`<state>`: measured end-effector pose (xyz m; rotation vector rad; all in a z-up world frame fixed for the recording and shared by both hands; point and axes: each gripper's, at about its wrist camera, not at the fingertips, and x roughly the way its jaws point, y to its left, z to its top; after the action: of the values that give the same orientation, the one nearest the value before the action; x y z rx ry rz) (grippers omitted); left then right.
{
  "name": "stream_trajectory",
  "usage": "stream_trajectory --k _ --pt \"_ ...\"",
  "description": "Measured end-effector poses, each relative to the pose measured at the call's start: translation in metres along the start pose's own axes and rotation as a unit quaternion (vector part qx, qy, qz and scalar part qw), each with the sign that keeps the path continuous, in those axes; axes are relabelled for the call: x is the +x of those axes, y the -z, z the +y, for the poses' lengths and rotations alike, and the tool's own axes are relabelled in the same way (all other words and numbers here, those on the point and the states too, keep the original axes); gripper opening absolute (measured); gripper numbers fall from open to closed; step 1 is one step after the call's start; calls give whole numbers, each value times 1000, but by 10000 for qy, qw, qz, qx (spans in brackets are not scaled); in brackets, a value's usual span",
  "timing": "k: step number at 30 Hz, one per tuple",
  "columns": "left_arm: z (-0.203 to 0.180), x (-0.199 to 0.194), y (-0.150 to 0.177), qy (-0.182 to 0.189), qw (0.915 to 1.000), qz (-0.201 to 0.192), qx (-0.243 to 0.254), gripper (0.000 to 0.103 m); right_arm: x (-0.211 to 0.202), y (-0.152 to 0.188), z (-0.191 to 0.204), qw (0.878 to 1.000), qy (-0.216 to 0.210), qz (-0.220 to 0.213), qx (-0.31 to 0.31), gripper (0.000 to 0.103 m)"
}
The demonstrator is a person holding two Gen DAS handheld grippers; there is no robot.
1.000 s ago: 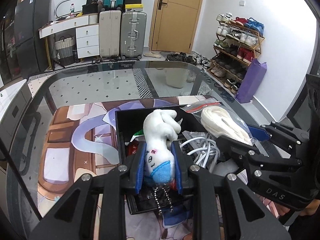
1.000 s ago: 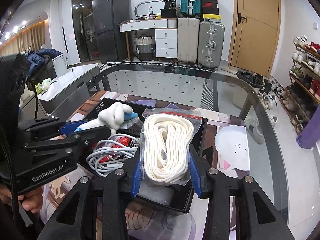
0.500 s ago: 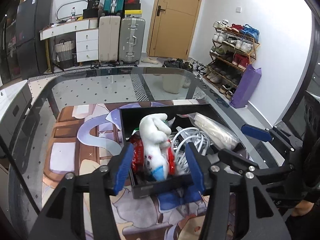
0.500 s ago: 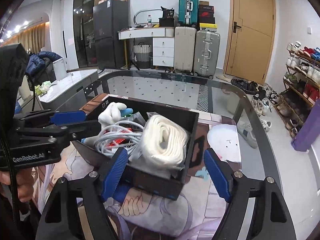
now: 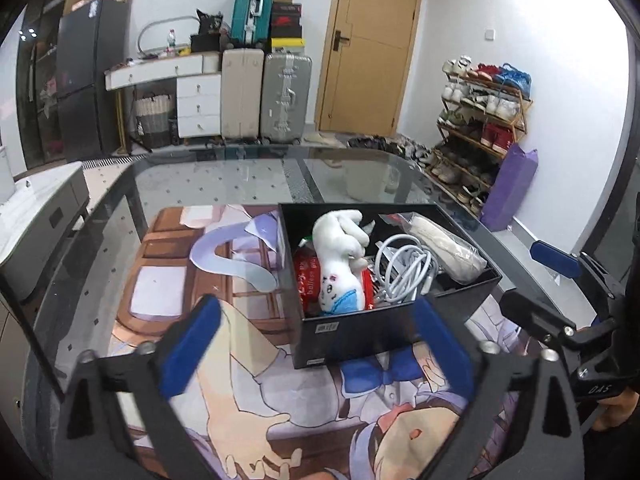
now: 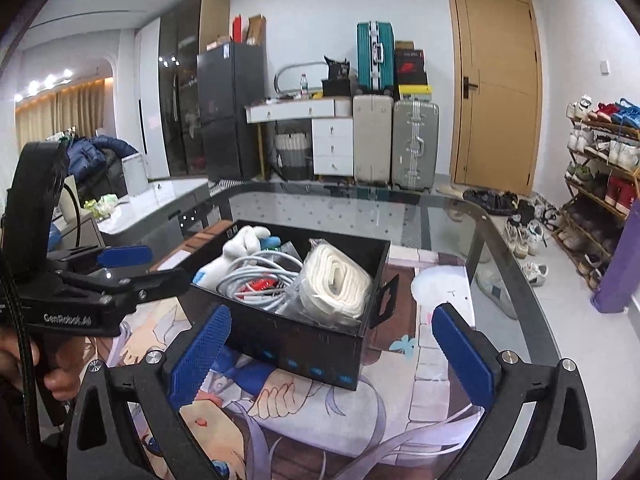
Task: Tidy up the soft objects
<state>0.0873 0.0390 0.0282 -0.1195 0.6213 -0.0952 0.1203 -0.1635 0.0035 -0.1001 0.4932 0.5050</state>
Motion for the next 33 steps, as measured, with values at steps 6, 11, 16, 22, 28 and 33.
stream_trajectory --k 6,11,16,22,28,33 --pt "3 1 1 -124 9997 -186 80 103 -3 1 -3 9997 75 -237 14 102" --pt "5 2 1 -138 9993 -355 8 103 0 -6 -5 9990 35 -424 132 102" --pt "2 0 1 -260 9983 -516 41 103 2 -3 4 9987 8 -514 -70 102" --pt "1 4 2 -391 9967 -701 74 103 4 1 12 9983 -65 -540 -203 102" --pt "4 10 9 -488 9962 -713 60 103 4 1 10 9982 -88 -571 -163 102" --pt "1 11 10 -585 9960 -666 122 103 4 1 11 9981 -16 -584 -196 102"
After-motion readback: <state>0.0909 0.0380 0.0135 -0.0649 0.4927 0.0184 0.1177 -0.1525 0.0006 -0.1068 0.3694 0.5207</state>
